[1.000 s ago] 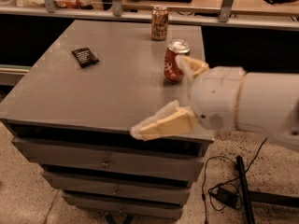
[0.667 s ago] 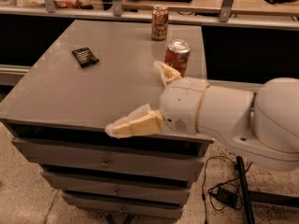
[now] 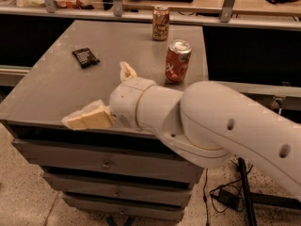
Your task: Move rxbar chocolate near orange can
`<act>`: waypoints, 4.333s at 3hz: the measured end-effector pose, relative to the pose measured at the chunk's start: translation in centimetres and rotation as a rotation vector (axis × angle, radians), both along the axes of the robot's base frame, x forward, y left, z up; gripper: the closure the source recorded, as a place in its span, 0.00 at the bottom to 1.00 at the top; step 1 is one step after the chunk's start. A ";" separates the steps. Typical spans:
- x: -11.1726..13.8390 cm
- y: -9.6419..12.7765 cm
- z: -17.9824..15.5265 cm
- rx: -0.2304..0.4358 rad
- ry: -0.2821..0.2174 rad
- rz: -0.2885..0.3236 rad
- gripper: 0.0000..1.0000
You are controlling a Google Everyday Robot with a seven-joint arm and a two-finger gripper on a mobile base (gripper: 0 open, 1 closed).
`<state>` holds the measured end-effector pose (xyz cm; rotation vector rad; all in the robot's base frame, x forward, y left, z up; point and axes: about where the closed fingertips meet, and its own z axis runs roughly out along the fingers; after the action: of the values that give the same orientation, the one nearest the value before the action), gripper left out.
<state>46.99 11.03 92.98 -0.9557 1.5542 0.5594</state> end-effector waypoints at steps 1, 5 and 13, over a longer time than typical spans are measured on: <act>2.0 1.8 -1.0 -0.047 0.021 -0.098 0.00; 12.2 4.3 -2.1 -0.054 0.040 -0.365 0.00; 26.7 10.1 -8.2 -0.003 0.106 -0.482 0.00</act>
Offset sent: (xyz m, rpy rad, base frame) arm 0.1106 0.0159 -0.0276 -0.0649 0.1105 -0.4398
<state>73.72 21.10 84.73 -0.5278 1.8037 0.2667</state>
